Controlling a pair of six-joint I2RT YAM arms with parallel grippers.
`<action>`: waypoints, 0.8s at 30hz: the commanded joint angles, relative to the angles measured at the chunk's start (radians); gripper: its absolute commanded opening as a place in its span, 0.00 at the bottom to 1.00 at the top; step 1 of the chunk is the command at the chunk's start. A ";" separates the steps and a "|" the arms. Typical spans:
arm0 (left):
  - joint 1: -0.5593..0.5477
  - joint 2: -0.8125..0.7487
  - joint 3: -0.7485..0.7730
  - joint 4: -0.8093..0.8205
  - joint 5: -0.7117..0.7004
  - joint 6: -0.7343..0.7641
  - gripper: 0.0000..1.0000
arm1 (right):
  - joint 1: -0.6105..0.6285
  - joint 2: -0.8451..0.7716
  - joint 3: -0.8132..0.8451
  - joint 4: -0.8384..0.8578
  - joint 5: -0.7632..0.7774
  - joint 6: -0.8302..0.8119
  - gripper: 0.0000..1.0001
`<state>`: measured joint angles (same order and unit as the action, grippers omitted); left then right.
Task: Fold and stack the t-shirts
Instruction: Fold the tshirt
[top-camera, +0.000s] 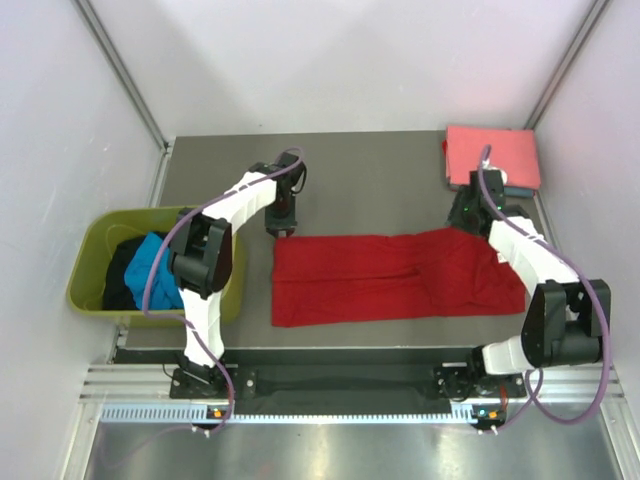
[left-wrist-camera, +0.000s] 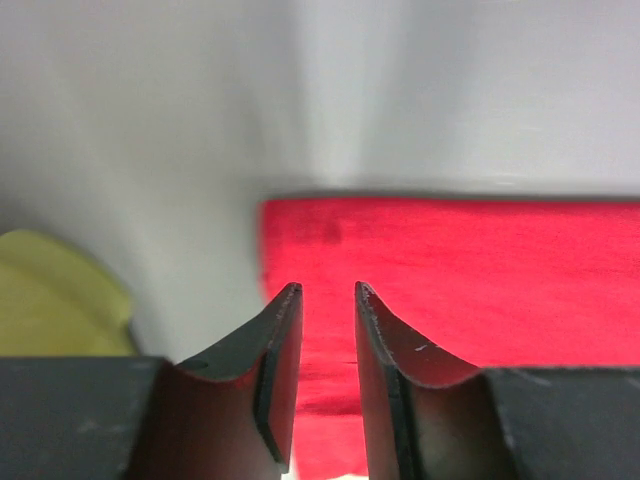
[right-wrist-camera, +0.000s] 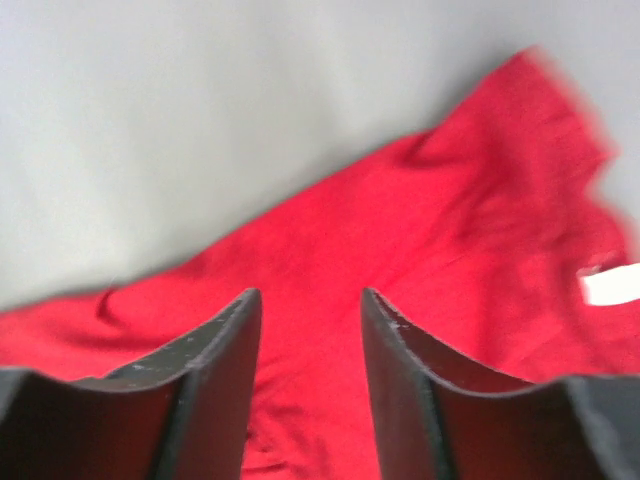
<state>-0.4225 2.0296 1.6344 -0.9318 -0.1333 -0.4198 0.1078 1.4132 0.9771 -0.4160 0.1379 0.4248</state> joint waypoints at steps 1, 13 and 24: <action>0.007 0.000 0.019 -0.081 -0.046 0.042 0.34 | -0.092 -0.005 0.075 -0.003 0.007 -0.095 0.46; 0.053 0.118 0.013 -0.056 -0.062 0.067 0.36 | -0.364 0.280 0.270 -0.033 -0.239 -0.239 0.40; 0.053 0.178 0.044 -0.050 -0.043 0.079 0.28 | -0.413 0.478 0.345 0.034 -0.294 -0.287 0.38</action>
<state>-0.3794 2.1525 1.6718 -0.9916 -0.1493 -0.3561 -0.2832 1.8629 1.2739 -0.4297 -0.1234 0.1638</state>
